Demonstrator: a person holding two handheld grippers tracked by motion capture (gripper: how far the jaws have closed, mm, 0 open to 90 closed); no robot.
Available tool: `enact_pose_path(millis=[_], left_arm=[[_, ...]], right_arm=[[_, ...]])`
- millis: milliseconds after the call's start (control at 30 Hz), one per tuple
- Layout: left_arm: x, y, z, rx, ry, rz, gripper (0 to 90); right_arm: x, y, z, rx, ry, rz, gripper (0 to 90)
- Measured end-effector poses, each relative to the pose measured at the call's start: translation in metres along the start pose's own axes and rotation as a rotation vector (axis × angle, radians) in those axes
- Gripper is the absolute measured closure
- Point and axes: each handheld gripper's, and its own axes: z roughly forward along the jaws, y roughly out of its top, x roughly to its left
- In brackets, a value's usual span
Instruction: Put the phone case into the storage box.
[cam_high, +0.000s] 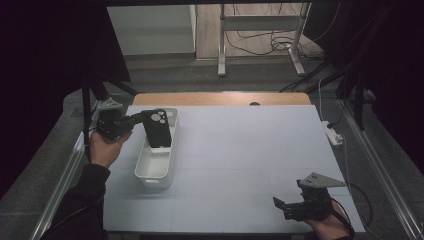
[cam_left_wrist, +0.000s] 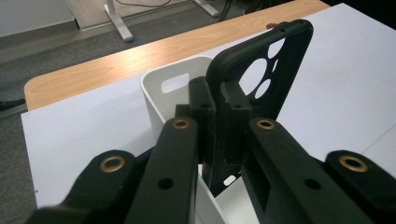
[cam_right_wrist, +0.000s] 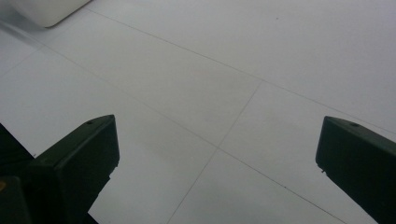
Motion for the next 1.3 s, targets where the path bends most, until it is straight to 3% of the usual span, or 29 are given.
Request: enact_pose_path(millis=[1300], left_arm=[[0.023, 0.02, 0.057, -0.032, 0.076, 0.024, 85.0]], right_arm=[[-0.001, 0.0, -0.001, -0.001, 0.005, -0.001, 0.0]])
